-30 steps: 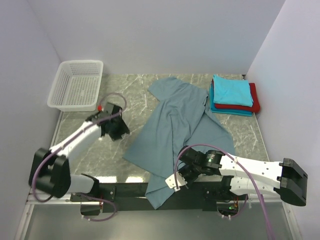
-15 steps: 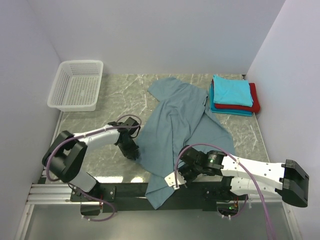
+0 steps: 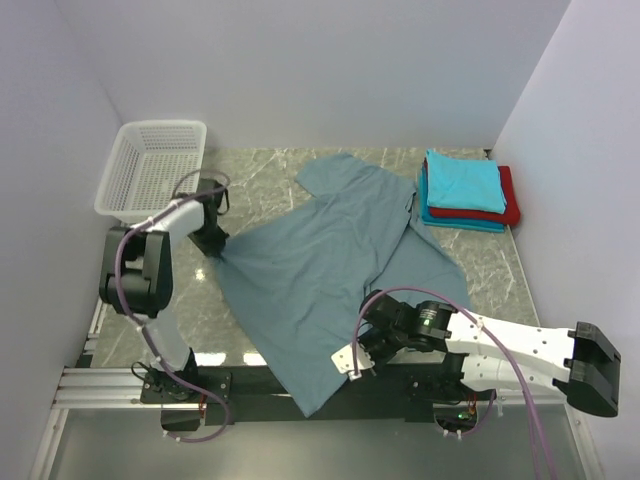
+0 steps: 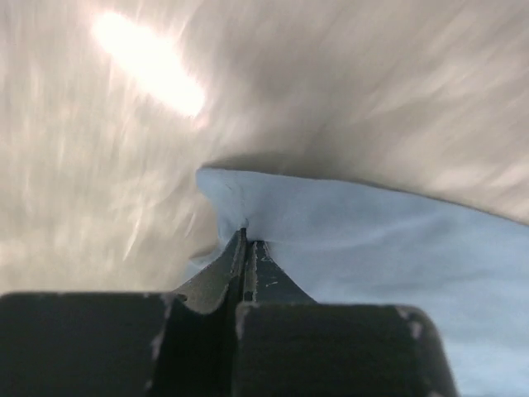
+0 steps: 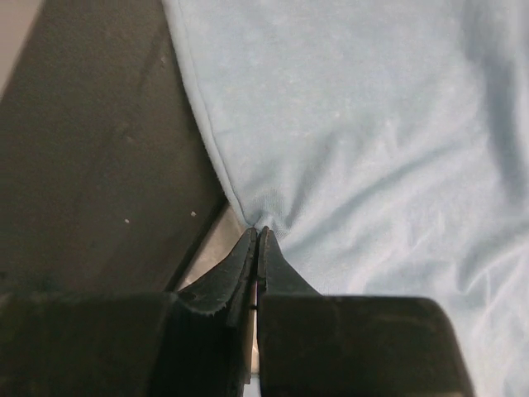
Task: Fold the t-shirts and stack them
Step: Flatten the tshirt out
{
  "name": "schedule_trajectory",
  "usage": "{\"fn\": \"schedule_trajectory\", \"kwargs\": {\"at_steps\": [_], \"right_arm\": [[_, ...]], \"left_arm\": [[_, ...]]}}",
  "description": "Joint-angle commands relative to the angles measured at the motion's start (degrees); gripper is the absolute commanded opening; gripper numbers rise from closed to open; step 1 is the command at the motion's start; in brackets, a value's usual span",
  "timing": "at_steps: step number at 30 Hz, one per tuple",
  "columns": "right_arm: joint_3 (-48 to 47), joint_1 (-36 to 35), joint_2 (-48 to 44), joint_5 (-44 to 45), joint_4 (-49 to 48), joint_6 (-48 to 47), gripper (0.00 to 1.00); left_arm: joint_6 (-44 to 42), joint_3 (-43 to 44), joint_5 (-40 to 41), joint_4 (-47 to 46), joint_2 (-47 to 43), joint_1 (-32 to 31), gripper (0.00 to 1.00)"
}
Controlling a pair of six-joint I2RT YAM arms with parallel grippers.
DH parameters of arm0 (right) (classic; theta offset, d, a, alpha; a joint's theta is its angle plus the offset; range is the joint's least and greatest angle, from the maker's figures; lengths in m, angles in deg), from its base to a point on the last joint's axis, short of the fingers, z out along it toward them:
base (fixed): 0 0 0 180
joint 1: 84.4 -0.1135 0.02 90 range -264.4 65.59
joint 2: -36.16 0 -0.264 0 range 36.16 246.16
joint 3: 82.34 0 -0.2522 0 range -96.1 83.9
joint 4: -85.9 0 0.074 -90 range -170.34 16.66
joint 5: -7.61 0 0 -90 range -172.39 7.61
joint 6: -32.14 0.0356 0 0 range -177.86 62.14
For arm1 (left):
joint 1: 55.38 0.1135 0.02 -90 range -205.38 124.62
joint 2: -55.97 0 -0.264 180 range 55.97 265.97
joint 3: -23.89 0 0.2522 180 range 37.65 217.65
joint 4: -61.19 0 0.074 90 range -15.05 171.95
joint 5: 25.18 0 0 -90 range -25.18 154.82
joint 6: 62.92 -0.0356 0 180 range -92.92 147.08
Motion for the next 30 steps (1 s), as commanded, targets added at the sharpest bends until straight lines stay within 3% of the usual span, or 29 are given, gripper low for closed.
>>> {"fn": "schedule_trajectory", "kwargs": {"at_steps": [1,3,9,11,13,16,17,19,21,23,24,26,30], "right_arm": [[-2.06,-0.04,2.66,-4.72,-0.87,0.17,0.0],[-3.99,-1.61,4.95,-6.65,-0.97,0.6,0.0],[-9.44,-8.21,11.72,-6.4,0.88,1.13,0.0],[-10.67,-10.85,13.66,-5.96,1.41,2.18,0.16],[-12.52,-13.13,14.89,-5.17,1.41,3.85,0.39],[-16.03,-13.49,15.86,-3.68,-0.68,9.01,0.53],[-18.13,-11.93,15.77,-0.72,-1.31,10.17,0.54],[-19.99,-6.41,14.29,-0.94,-2.45,11.85,0.56],[-21.31,8.6,11.48,-6.91,-3.77,12.38,0.58],[-21.84,21.93,10.68,-7.2,-5.53,11.86,0.59],[-21.93,25.06,11.2,-5.71,-5.62,10.99,0.59],[-21.67,32.43,12.51,-2.72,-5.19,9.23,0.58],[-16.93,40.01,14.36,2.37,-2.99,3.52,0.56]], "left_arm": [[-11.82,9.71,2.66,-5.08,4.88,1.06,0.01],[-15.7,14.38,-1.04,-6.4,7.26,0.97,0.01],[-23.43,24.4,1.14,-8.51,7.8,1.15,0.02],[-25.54,27.38,1.75,-8.42,7.88,1.15,0.02],[-26.34,28.89,4.81,-7.72,7.97,1.41,0.02],[-27.92,29.77,5.62,-7.63,7.89,2.98,0.03],[-28.97,29.86,5.1,-7.54,7.8,3.43,0.04],[-30.47,28.73,3.17,-8.07,7.27,3.96,0.21],[-33.02,26.36,-1.22,-11.39,3.78,3.87,0.41],[-33.73,23.02,-6.99,-13.43,-0.87,3.87,0.53],[-33.73,22.49,-8.51,-14.65,-2.3,3.87,0.67],[-33.29,20.64,-11.42,-15.71,-6.85,3.87,0.79],[-33.37,13.71,-18.51,-18.43,-17.31,3.26,0.82]]}}
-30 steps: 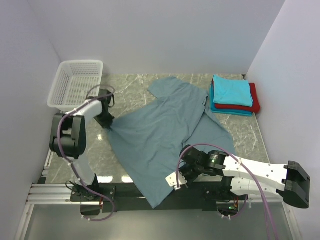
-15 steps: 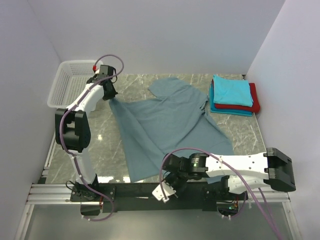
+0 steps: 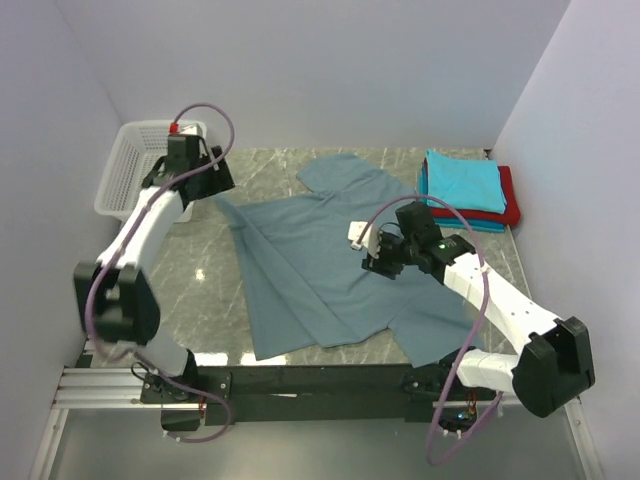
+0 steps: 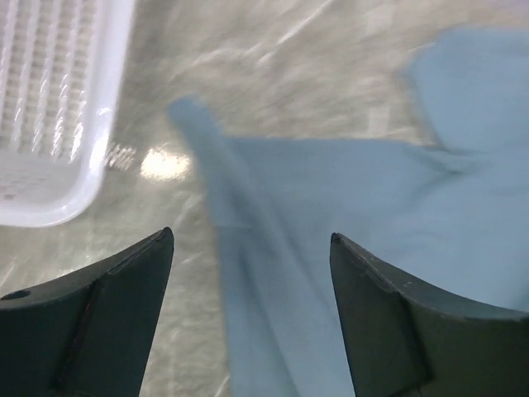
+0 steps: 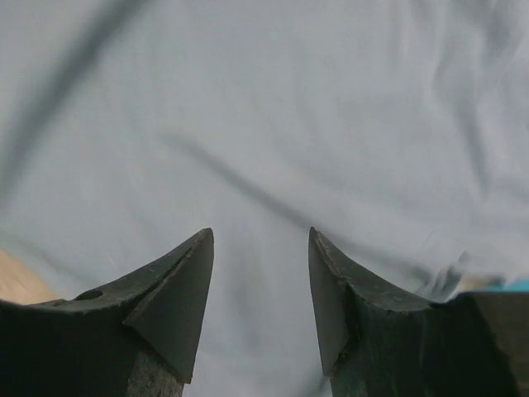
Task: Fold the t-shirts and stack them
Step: Flatten the tshirt out
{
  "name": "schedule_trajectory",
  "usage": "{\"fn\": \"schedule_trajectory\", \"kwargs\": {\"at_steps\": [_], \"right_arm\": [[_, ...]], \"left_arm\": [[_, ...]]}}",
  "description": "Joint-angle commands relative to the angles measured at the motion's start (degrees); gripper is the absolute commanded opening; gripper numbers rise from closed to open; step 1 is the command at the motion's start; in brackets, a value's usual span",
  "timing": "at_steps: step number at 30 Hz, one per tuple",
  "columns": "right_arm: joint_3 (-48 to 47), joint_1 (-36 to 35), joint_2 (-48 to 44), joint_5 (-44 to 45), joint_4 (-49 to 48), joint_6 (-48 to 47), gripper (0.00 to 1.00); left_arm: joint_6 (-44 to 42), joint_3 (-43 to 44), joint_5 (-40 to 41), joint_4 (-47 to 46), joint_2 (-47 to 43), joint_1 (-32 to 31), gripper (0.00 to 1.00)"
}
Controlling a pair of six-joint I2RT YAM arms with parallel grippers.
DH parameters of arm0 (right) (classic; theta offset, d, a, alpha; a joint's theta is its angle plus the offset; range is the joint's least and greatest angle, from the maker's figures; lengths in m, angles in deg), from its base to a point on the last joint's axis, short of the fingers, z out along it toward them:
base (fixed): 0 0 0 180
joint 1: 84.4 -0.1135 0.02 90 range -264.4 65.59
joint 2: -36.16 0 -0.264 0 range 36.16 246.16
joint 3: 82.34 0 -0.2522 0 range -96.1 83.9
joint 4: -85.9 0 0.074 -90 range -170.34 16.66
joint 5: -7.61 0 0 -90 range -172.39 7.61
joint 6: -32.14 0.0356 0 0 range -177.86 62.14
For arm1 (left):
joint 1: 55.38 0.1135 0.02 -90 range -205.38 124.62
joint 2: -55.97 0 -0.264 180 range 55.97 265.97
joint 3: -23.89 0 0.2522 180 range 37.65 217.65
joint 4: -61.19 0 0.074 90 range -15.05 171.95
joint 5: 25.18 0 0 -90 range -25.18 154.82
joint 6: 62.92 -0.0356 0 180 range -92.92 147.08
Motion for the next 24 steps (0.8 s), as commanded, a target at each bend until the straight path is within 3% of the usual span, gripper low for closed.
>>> {"fn": "schedule_trajectory", "kwargs": {"at_steps": [1,4,6,12,15,20,24], "right_arm": [[4.32,4.23,0.97,4.09,5.29,-7.47,0.56],[9.77,6.69,1.06,7.07,7.67,-12.75,0.55],[13.29,7.75,1.14,9.01,5.94,-15.14,0.55],[12.94,8.81,7.28,8.32,6.45,-15.94,0.52],[13.82,8.81,9.48,8.32,4.7,-15.77,0.49],[14.44,8.63,10.81,8.23,4.87,-16.55,0.41],[14.09,7.05,9.68,6.48,7.41,-16.91,0.19]], "left_arm": [[-1.84,-8.23,-10.58,-7.53,-12.58,-1.09,0.82],[-2.9,-18.26,-20.49,-8.34,-20.94,-5.21,0.78],[-0.71,-22.15,-20.36,-7.2,-23.76,-12.73,0.74],[17.91,-36.56,-12.99,-6.49,-24.12,-32.79,0.71],[25.47,-42.72,-7.19,-6.67,-23.95,-36.68,0.71],[33.57,-47.39,-4.36,-5.44,-19.57,-39.24,0.65],[38.66,-49.5,-4.36,-2.99,-16.48,-40.38,0.56]]}}
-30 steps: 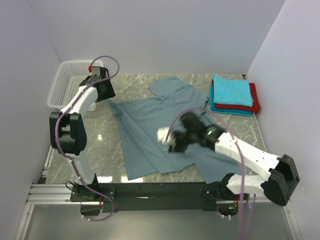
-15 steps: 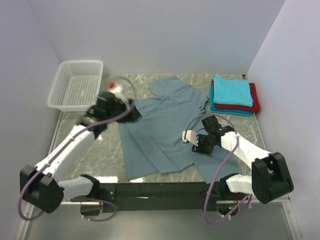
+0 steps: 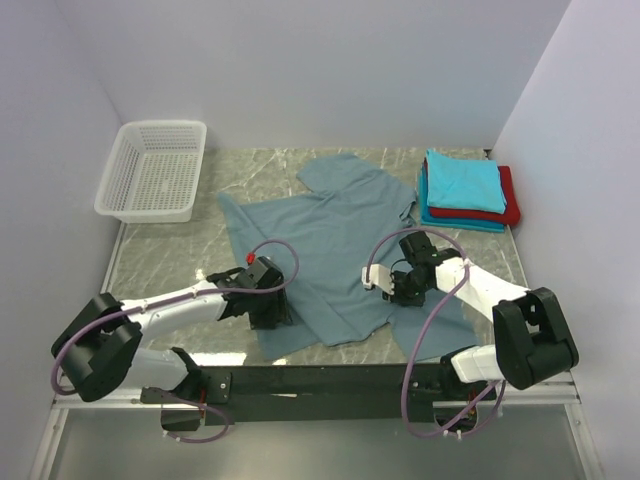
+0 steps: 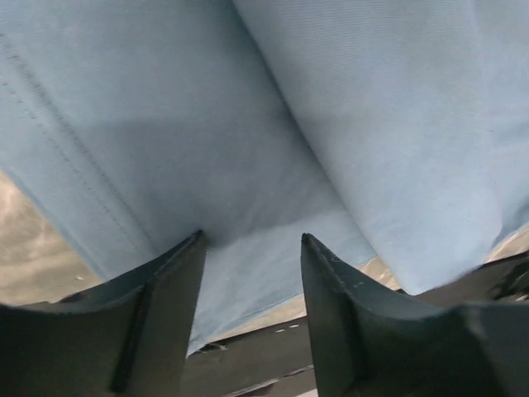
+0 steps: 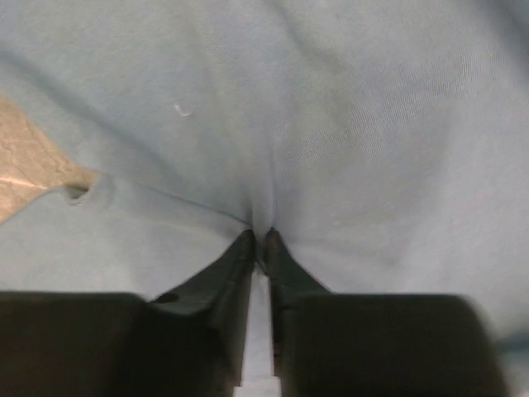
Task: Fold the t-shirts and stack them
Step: Flatten the tshirt out
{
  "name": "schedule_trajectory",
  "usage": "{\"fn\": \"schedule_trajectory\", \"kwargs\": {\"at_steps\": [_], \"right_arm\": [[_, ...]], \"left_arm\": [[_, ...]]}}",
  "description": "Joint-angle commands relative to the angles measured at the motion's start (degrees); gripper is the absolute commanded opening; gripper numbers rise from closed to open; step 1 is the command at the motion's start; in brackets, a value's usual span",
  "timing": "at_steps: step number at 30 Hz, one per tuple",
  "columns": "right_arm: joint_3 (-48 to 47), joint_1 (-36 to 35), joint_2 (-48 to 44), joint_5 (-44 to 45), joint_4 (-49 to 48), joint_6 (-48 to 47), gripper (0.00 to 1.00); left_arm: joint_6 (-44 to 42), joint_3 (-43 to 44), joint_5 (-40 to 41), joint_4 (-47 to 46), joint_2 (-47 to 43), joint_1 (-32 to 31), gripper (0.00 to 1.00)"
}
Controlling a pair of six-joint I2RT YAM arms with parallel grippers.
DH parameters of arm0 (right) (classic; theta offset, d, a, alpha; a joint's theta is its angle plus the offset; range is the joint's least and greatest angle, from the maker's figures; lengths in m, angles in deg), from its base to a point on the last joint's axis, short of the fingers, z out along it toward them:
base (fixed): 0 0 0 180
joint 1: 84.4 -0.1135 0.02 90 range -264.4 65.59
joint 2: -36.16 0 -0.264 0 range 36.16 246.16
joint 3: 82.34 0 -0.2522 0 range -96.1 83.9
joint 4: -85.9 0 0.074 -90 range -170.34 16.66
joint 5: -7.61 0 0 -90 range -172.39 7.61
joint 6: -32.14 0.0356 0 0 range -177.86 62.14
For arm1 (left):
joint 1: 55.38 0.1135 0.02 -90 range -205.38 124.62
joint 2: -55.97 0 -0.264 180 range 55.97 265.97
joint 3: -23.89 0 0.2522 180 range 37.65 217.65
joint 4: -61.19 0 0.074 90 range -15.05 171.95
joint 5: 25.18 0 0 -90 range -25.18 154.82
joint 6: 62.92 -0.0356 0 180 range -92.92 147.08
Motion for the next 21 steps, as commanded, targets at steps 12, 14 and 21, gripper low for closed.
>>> {"fn": "schedule_trajectory", "kwargs": {"at_steps": [12,14,21], "right_arm": [[3.37,-22.51,-10.77,-6.78,8.85,4.02,0.01],[2.93,-28.37,-11.92,-8.79,9.73,6.05,0.01],[1.7,-43.17,-14.82,-9.69,11.32,13.17,0.0]], "left_arm": [[26.67,-2.18,11.4,34.57,-30.69,3.37,0.52],[27.02,0.2,13.23,39.92,-34.13,3.73,0.52],[16.06,11.28,12.9,35.14,-35.72,3.81,0.57]]}}
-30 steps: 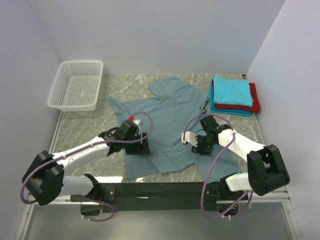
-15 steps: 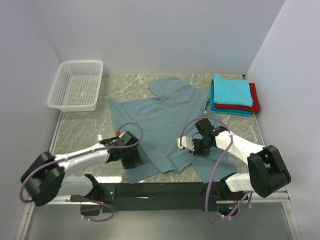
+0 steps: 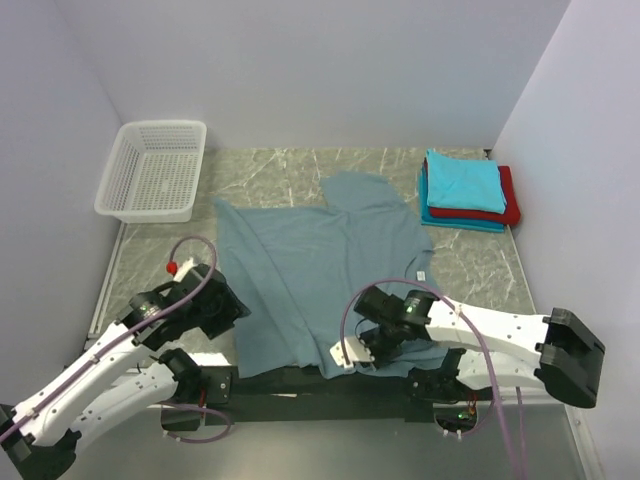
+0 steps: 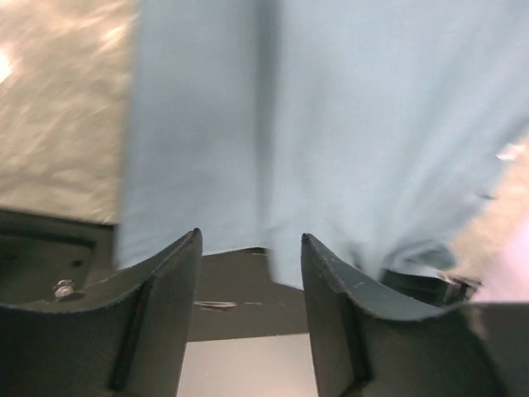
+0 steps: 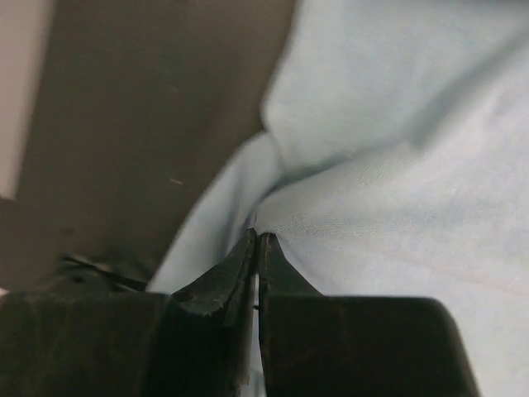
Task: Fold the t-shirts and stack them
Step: Flatten the tshirt out
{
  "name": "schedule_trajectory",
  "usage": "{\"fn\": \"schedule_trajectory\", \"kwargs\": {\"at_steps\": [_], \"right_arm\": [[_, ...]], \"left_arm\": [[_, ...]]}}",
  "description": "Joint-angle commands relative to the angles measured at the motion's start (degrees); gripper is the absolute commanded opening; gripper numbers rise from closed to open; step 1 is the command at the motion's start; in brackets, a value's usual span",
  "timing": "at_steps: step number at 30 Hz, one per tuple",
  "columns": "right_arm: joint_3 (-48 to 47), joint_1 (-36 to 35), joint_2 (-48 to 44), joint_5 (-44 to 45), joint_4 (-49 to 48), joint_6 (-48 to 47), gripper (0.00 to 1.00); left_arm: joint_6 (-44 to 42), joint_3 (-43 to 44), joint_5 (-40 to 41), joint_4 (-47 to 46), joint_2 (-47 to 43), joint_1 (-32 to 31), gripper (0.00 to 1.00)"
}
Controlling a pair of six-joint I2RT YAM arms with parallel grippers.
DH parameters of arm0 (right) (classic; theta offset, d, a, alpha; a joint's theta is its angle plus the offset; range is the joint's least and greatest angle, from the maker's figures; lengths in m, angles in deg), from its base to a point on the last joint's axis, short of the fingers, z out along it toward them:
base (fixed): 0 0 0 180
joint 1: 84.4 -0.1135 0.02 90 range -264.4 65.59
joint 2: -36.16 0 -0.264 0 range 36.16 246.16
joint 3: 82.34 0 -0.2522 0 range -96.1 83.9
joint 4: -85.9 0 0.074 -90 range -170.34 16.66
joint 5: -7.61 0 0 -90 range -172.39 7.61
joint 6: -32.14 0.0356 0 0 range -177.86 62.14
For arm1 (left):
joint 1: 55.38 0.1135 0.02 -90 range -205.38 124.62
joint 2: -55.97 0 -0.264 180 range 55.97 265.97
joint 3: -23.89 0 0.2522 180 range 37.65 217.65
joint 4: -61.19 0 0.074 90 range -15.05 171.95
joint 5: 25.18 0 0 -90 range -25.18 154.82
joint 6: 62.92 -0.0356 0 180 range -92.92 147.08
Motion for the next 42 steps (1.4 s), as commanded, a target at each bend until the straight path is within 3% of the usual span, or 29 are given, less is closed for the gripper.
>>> {"fn": "schedule_trajectory", "kwargs": {"at_steps": [1,5,9,11,13,18,20,23,24,30,31,34,42], "right_arm": [[-2.49,-4.38,-3.22,-2.71,2.86,6.05,0.02],[-5.83,-1.68,-8.48,2.11,2.25,9.84,0.36],[-9.88,18.94,-11.93,-2.97,-0.11,6.5,0.52],[-12.34,29.68,-8.96,-4.12,-2.66,7.19,0.53],[-16.62,38.09,-4.74,-5.61,-6.7,10.25,0.53],[-31.13,48.07,17.74,-11.23,-10.41,25.99,0.5],[-39.74,48.87,28.08,-12.47,-9.36,29.33,0.41],[-48.54,46.95,39.0,-5.73,-8.39,32.41,0.37],[-50.3,45.37,41.4,-0.22,-7.95,32.6,0.36],[-62.34,42.9,54.86,6.33,-1.46,34.45,0.2],[-62.79,42.72,55.83,7.82,-0.4,34.36,0.14],[-62.97,41.67,58.64,10.2,4.6,33.05,0.08],[-43.66,39.47,48.38,8.45,11.29,26.98,0.07]], "left_arm": [[-9.62,4.95,0.4,-6.95,0.02,0.21,0.6],[-22.47,6.97,-1.64,-19.73,3.61,0.38,0.74],[-35.13,13.73,0.65,-26.5,12.92,3.98,0.81],[-41.64,16.19,-5.13,-32.02,19.07,9.92,0.8],[-46.55,17.86,-8.47,-34.68,25.2,14.25,0.78],[-54.21,23.14,-10.69,-35.58,34.64,24.72,0.73],[-56.24,23.24,-9.11,-34.52,36.23,24.99,0.68],[-57.83,17.91,-9.1,-34.86,33.34,24.73,0.63],[-58.27,16.22,-9.1,-35.3,31.94,24.73,0.64],[-60.21,6.98,-2.78,-36.36,20.69,24.82,0.66],[-59.94,6.1,-3.47,-37.58,19.8,24.73,0.66],[-59.59,4.87,-4.53,-38.38,18.39,24.73,0.66],[-59.59,4.69,-7.35,-38.65,18.13,24.73,0.66]]}}
